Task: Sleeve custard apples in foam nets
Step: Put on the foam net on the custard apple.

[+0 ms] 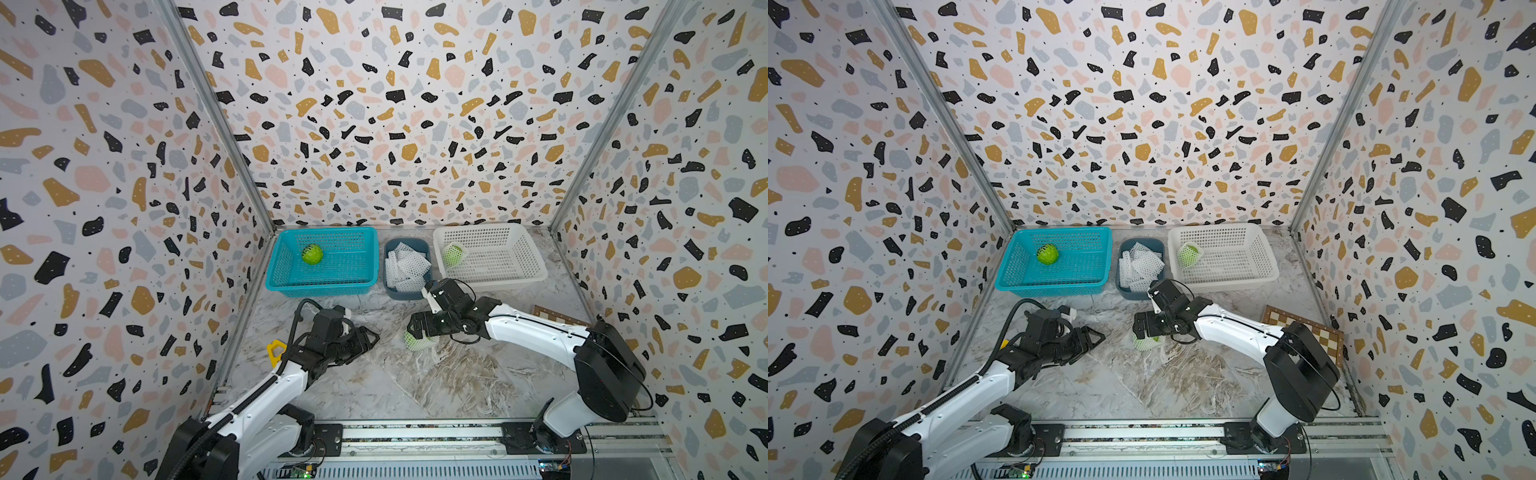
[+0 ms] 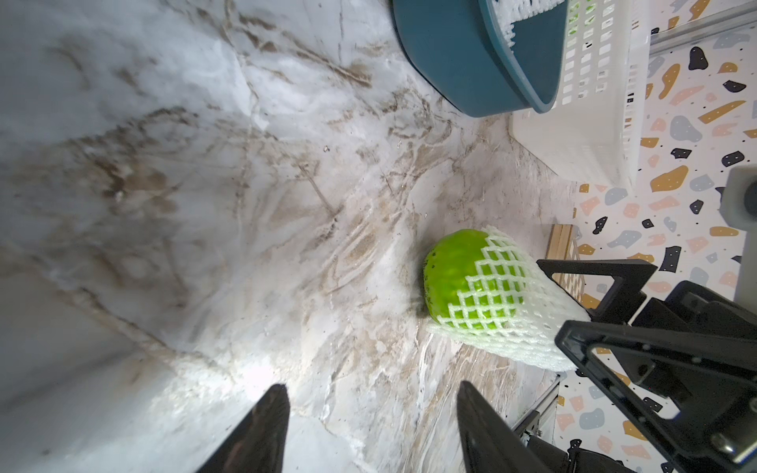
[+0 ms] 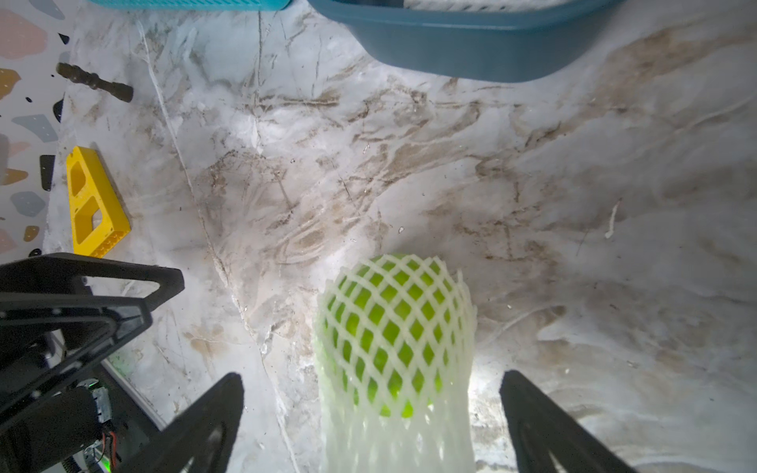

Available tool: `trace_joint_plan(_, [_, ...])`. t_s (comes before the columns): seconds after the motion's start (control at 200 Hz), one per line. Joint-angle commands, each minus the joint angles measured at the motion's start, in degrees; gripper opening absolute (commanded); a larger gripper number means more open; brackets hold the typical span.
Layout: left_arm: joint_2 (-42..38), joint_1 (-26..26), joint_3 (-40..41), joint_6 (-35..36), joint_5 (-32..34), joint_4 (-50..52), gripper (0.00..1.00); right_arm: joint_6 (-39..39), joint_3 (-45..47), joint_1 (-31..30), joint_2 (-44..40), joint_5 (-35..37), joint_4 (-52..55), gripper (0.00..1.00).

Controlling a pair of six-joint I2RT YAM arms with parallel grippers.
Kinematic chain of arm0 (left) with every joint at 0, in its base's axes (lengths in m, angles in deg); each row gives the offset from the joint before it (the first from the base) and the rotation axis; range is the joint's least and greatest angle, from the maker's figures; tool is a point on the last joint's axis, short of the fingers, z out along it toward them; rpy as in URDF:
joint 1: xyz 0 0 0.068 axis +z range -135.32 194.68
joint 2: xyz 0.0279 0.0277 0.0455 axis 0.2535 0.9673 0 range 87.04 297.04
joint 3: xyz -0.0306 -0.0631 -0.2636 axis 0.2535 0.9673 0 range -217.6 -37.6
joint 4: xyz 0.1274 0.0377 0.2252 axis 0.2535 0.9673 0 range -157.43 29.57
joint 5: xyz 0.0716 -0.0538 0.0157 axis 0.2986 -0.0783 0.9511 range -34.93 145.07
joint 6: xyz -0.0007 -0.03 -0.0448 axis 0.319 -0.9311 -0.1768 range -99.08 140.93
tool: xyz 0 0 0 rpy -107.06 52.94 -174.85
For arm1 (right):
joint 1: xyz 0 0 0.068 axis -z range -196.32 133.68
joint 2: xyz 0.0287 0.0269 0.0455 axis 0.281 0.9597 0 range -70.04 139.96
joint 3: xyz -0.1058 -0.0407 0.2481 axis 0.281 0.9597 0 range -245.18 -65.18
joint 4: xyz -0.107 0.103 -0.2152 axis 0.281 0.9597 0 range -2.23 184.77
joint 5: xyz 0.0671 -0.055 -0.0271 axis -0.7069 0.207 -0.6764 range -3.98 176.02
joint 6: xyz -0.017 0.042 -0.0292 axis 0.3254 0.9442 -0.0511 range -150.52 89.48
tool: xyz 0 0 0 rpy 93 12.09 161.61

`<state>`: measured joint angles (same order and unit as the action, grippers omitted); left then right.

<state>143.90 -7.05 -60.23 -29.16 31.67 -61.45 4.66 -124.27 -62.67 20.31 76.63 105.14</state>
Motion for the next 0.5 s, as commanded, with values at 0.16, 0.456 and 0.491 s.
trace_joint_plan(0.16, [0.2, 0.2, 0.4, 0.4, -0.1, -0.7, 0.64, 2.5, 0.3, -0.6, 2.4, 1.5, -0.7, 0.96])
trace_joint_plan(0.456, [0.5, 0.2, 0.6, 0.4, 0.3, -1.0, 0.64, 1.9, -1.9, -2.2, 5.3, 3.3, 0.4, 0.89])
trace_joint_plan(0.491, [0.6, 0.2, 0.6, 0.4, 0.3, -1.0, 0.64, 1.7, -2.1, -2.4, 5.6, 3.8, 0.6, 0.87])
